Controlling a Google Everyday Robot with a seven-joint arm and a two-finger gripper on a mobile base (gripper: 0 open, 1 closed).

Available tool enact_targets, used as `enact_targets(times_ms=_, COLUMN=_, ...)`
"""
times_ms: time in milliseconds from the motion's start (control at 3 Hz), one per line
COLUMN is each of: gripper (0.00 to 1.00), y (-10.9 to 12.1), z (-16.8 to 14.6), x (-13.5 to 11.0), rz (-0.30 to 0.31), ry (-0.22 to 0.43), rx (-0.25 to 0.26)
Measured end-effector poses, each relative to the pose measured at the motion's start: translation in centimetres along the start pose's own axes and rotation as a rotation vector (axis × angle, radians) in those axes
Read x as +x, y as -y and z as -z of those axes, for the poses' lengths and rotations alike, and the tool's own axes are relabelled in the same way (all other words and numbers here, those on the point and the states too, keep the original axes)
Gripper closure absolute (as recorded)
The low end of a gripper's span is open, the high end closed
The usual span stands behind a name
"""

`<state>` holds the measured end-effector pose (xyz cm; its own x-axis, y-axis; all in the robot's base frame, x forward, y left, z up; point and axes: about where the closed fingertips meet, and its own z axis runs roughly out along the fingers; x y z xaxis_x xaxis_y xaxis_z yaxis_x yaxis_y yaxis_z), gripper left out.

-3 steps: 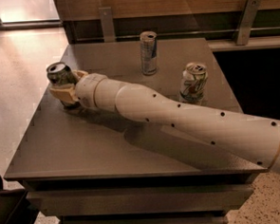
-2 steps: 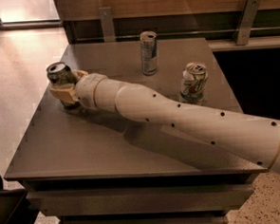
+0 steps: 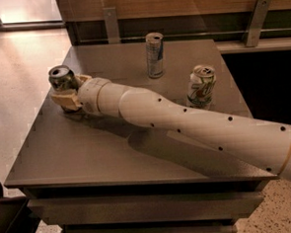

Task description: Place green can upright

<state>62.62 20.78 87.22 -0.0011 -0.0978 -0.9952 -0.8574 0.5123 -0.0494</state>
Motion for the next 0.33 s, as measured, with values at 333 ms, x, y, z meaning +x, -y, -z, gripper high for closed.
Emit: enact_targets(times_ms=333, gripper=0.00, y=-0.13, z=-0.08, x=-0.04, rz=0.000, ry=0.000, rx=-0.002)
